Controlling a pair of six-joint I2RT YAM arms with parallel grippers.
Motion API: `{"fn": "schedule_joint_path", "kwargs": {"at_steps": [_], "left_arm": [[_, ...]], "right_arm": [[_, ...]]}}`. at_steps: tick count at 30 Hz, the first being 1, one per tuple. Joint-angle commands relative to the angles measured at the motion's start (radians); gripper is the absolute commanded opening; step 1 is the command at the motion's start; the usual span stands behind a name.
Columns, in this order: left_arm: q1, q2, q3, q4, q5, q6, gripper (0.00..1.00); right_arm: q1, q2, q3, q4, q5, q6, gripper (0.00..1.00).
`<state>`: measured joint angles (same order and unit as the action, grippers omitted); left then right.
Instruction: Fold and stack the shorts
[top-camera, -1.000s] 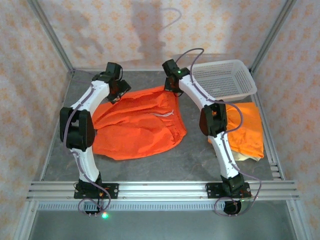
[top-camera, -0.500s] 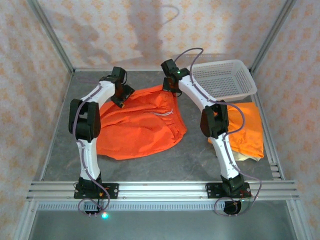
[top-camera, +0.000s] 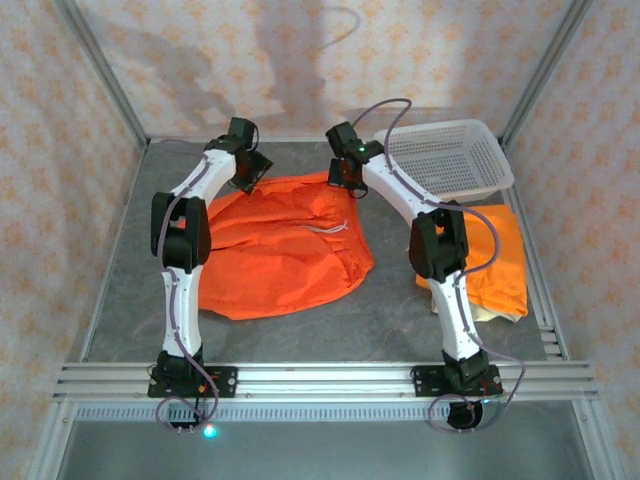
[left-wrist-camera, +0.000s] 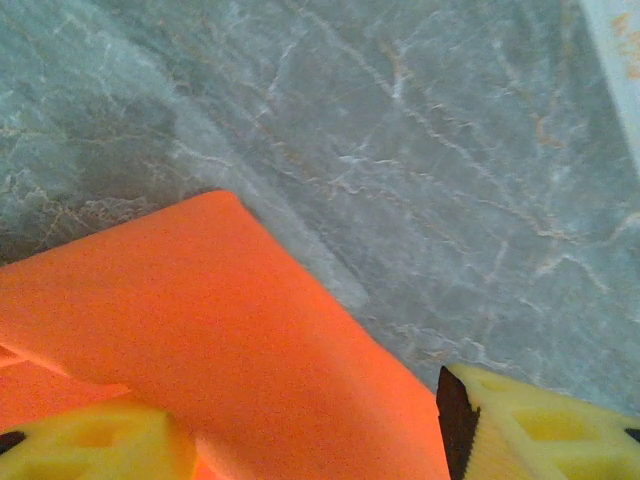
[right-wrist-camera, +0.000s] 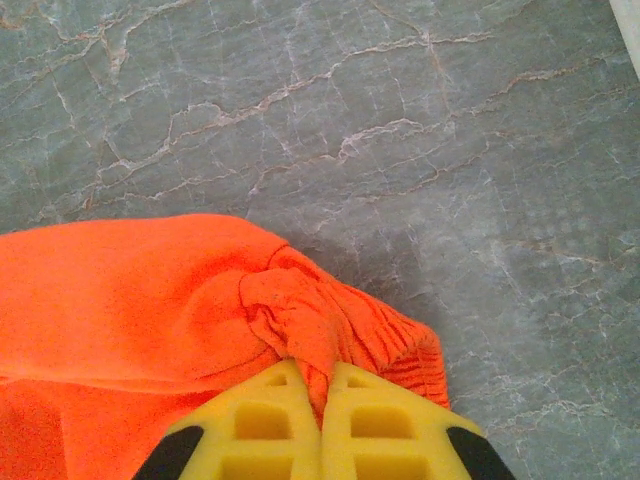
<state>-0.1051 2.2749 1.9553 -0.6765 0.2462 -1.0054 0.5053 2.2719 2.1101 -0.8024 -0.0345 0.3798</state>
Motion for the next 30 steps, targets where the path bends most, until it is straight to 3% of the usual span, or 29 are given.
{"fn": "schedule_joint_path", "kwargs": {"at_steps": [1,4,6,8,10,13,17,22,24,25,26,30], "left_arm": [[-0.001,0.034,0.004,-0.067,-0.036,-0.004,0.60],[-0.002,0.060,0.027,-0.095,-0.037,0.002,0.48],[0.007,0.076,0.074,-0.133,-0.061,0.018,0.21],[0.014,0.075,0.155,-0.181,-0.104,0.057,0.05],[0.015,0.055,0.250,-0.223,-0.160,0.111,0.00],[0.006,0.001,0.369,-0.262,-0.253,0.214,0.00],[-0.028,-0.089,0.393,-0.263,-0.383,0.366,0.00],[-0.046,-0.130,0.349,-0.250,-0.587,0.507,0.19],[-0.045,-0.122,0.349,-0.237,-0.679,0.554,0.35],[-0.041,-0.116,0.352,-0.226,-0.705,0.573,0.53],[-0.029,-0.107,0.364,-0.228,-0.705,0.575,0.65],[0.038,-0.099,0.419,-0.305,-0.517,0.483,0.70]], "right_arm": [[0.005,-0.052,-0.019,0.024,0.008,-0.015,0.00],[0.004,-0.062,-0.034,0.030,0.007,-0.015,0.00],[0.002,-0.069,-0.043,0.032,0.010,-0.015,0.00],[0.002,-0.079,-0.056,0.034,0.014,-0.016,0.00],[0.002,-0.092,-0.081,0.043,0.019,-0.019,0.00],[0.000,-0.114,-0.127,0.062,0.027,-0.020,0.00],[-0.004,-0.139,-0.189,0.092,0.034,-0.021,0.00],[-0.011,-0.138,-0.215,0.099,0.038,-0.020,0.00],[-0.016,-0.134,-0.215,0.099,0.043,-0.019,0.00],[-0.019,-0.131,-0.213,0.099,0.043,-0.017,0.00],[-0.022,-0.127,-0.208,0.098,0.042,-0.015,0.00],[-0.036,-0.093,-0.145,0.063,0.027,-0.002,0.00]]}}
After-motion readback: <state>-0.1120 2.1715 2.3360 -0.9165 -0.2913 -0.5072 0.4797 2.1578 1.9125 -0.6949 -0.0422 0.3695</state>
